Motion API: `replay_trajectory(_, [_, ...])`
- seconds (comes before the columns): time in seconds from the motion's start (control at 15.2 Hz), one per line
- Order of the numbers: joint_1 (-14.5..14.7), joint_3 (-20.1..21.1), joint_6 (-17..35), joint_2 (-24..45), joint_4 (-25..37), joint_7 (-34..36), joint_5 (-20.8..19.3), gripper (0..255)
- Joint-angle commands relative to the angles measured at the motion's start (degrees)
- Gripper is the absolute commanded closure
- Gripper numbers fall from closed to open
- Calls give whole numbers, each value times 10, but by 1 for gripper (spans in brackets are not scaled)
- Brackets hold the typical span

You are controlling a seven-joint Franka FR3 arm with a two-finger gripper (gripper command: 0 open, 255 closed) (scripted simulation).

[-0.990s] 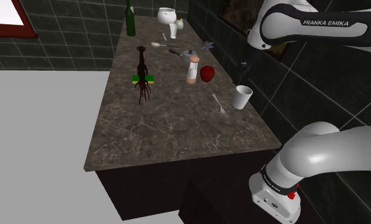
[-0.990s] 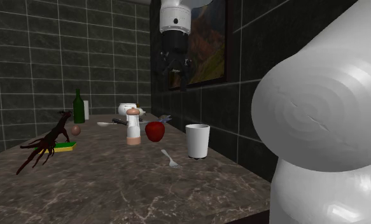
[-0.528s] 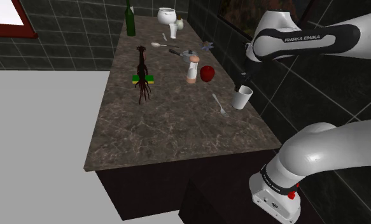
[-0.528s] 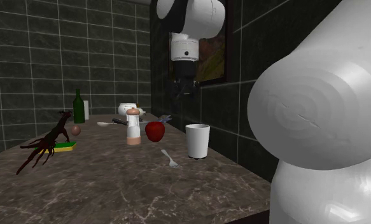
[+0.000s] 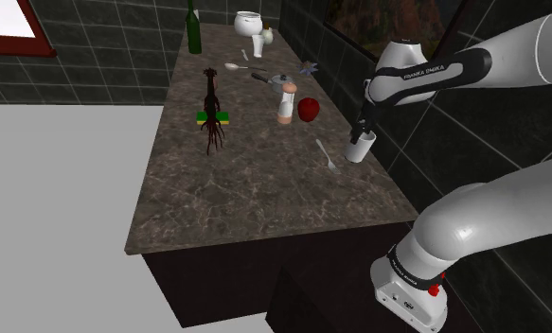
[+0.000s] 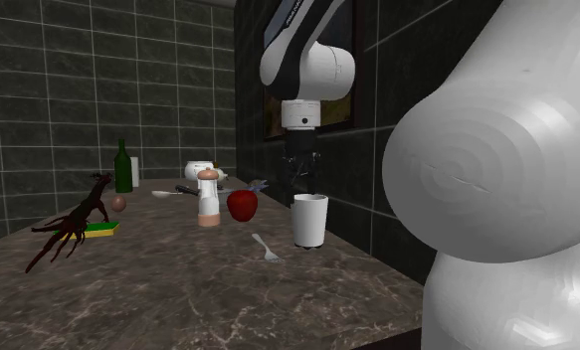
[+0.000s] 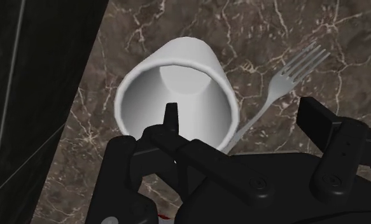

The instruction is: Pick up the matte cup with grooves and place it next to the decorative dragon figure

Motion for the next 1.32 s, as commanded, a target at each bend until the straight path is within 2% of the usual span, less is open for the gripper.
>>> replay_trajectory(0.0, [0, -5, 20, 15, -4, -3, -1, 0])
replay_trajectory(0.26, [0, -13, 63, 44, -18, -6, 0, 0])
replay_trajectory(0.79, [0, -13, 63, 44, -18, -6, 0, 0])
replay_trajectory(0.86, [0, -13, 63, 44, -18, -6, 0, 255])
replay_trajectory(1.25, [0, -12, 63, 44, -18, -6, 0, 255])
